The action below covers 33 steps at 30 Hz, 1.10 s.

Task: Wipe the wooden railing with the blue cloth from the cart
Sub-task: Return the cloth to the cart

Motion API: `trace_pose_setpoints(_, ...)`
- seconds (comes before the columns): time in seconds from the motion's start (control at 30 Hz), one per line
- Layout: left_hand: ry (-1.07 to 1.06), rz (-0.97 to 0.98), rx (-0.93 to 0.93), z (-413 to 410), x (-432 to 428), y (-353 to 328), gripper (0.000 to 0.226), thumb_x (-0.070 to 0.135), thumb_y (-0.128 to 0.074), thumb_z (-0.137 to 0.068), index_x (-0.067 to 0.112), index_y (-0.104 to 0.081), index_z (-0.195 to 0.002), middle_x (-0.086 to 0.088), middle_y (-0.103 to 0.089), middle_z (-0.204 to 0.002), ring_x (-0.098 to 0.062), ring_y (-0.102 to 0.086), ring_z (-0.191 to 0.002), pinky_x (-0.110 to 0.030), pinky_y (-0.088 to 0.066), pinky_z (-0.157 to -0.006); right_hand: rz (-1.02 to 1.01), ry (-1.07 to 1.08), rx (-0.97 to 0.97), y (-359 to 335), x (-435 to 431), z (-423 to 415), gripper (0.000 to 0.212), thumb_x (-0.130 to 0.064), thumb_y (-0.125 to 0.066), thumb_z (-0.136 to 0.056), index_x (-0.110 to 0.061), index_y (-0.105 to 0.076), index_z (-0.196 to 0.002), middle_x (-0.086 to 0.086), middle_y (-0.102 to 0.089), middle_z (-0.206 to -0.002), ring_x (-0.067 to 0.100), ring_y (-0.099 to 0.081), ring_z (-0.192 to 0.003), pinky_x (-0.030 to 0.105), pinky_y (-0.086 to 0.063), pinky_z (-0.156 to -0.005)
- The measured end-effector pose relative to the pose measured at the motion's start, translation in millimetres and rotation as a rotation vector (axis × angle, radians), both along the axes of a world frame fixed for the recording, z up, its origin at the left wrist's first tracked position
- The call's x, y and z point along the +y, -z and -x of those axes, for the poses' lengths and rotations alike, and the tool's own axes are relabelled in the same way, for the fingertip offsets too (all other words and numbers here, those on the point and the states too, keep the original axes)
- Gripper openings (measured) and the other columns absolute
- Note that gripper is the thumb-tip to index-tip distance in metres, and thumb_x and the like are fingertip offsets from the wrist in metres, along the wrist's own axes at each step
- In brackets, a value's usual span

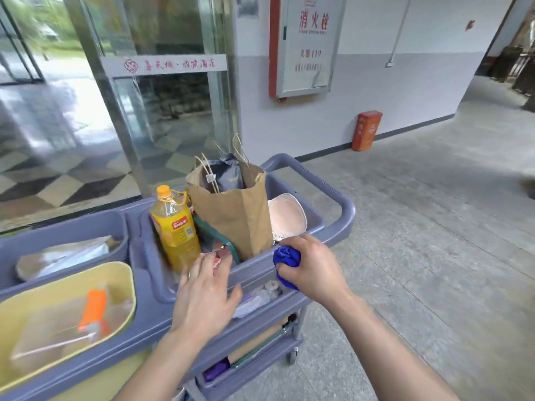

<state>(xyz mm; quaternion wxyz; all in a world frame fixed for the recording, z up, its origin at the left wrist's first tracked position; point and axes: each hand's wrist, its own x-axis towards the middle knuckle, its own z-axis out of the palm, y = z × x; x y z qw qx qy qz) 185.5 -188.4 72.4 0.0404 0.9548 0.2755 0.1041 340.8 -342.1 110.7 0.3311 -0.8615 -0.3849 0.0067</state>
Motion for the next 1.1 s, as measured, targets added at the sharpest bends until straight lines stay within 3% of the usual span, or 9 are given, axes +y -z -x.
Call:
trace_pose_setpoints(0.23,-0.161,-0.011,0.019,70,74,35,0.06,0.048,-0.036,-0.085,0.012,-0.062,-0.126,-0.022,-0.061,-0.127,-0.042,-0.057,-0.121,-0.056,-0.05,-0.095,0.033,-0.153,0.046,32,76,43,0.037,-0.03,-0.068,-0.073,-0.029,-0.066,-0.11,-0.001,-0.063,-0.101,0.02,-0.06,-0.09,0.028,-0.047,-0.072)
trace_pose_setpoints(0.37,-0.233,0.003,0.043,102,110,59,0.065,0.048,-0.029,-0.088,0.01,-0.061,-0.129,-0.023,-0.056,-0.137,-0.042,-0.049,-0.132,-0.057,-0.044,-0.106,0.013,-0.259,0.074,50,120,74,0.041,-0.029,-0.068,-0.075,-0.025,-0.065,-0.116,0.0,-0.061,-0.107,0.021,-0.059,-0.096,0.03,-0.05,-0.081)
trace_pose_setpoints(0.5,-0.221,0.043,0.04,118,130,78,0.06,0.045,-0.031,-0.09,0.01,-0.06,-0.13,-0.021,-0.053,-0.142,-0.039,-0.048,-0.135,-0.057,-0.044,-0.108,-0.019,-0.329,0.073,66,158,100,0.045,-0.03,-0.069,-0.076,-0.022,-0.063,-0.12,-0.001,-0.059,-0.115,0.019,-0.056,-0.104,0.022,-0.044,-0.088)
trace_pose_setpoints(0.73,-0.16,0.079,0.062,127,137,103,0.059,0.045,-0.028,-0.096,0.017,-0.053,-0.141,-0.007,-0.047,-0.153,-0.027,-0.045,-0.141,-0.05,-0.033,-0.119,-0.008,-0.355,0.008,93,200,126,0.049,-0.035,-0.065,-0.08,-0.02,-0.057,-0.126,0.004,-0.054,-0.121,0.028,-0.051,-0.11,0.037,-0.047,-0.096)
trace_pose_setpoints(0.9,-0.175,0.089,0.073,127,136,102,0.056,0.043,-0.03,-0.096,0.017,-0.053,-0.139,-0.006,-0.045,-0.155,-0.026,-0.044,-0.142,-0.047,-0.03,-0.12,0.136,-0.407,-0.138,123,203,132,0.049,-0.043,-0.056,-0.085,-0.024,-0.052,-0.13,0.005,-0.053,-0.13,0.03,-0.049,-0.112,0.043,-0.046,-0.096)
trace_pose_setpoints(1.1,-0.183,0.101,0.077,125,136,99,0.057,0.042,-0.027,-0.096,0.017,-0.053,-0.14,-0.005,-0.043,-0.156,-0.025,-0.041,-0.144,-0.047,-0.03,-0.121,0.134,-0.376,-0.216,138,205,129,0.046,-0.05,-0.05,-0.087,-0.029,-0.052,-0.127,0.0,-0.056,-0.124,0.025,-0.053,-0.102,0.036,-0.05,-0.09)
